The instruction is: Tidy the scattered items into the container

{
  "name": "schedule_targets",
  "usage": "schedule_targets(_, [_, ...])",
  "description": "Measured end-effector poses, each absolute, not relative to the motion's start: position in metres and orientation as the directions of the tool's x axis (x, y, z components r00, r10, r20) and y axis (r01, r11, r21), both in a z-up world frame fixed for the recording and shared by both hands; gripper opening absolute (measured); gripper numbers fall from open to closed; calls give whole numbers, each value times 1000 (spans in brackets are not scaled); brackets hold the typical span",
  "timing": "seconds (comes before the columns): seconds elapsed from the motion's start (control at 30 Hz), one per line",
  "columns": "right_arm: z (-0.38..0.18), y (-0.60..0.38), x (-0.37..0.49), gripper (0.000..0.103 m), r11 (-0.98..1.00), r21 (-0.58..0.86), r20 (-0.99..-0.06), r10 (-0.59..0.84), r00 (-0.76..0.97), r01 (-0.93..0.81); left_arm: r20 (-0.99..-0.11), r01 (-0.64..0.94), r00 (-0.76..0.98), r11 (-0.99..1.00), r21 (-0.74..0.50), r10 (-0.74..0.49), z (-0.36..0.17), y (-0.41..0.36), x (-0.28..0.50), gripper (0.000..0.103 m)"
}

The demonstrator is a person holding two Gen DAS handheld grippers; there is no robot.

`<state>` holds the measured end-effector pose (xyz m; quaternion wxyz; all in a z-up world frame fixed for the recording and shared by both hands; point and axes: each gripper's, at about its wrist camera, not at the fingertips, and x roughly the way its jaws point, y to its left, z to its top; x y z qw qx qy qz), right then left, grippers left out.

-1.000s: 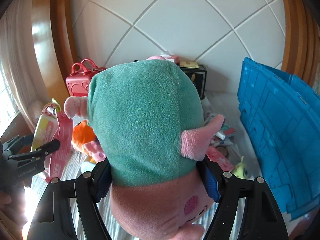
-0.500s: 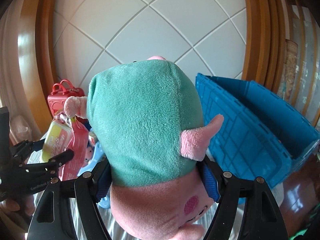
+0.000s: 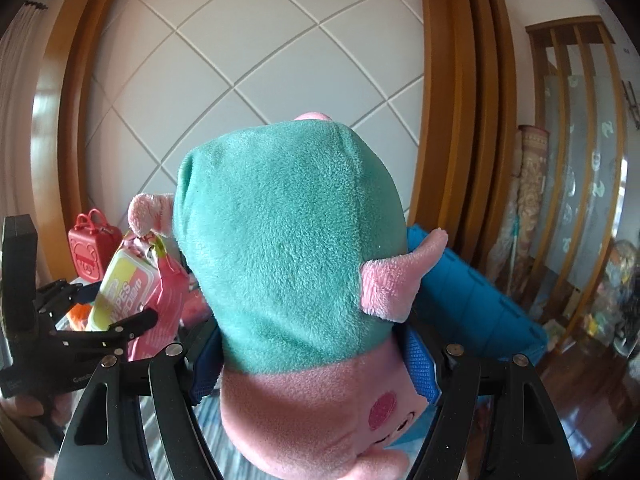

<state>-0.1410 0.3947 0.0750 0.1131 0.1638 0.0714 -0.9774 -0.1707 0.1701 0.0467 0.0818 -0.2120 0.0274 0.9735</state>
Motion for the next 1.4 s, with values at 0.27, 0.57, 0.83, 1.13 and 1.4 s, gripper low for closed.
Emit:
schedule_targets(0.27, [112,487,-187,76,-979,-117,-305,-122,-945,165,-401,-238,-892,-971,24,208,112,258,-218,71])
schedule_targets(0.57, [138,511,-260,76,-978,-179,-320,-49,-946,111,-548,-327,-763,-936,-129,342,132,330,-316,71])
schedule_targets(0.83, [128,525,-365,77,-957,-199,-414,-112,-903,210,-678,-171,-703,-976,-132,214,100,368,-404,71])
schedule_targets(1.13, [59,533,-507,77,-932,-129,-603,-197,-773,338,-834,26,-551,-998,-55,31,11,380,-509,71])
schedule_targets(1.4, [-37,529,-580,77,-930,-49,-762,-202,-615,365,-924,44,-375,-997,63,-75,-79,392,-536,71])
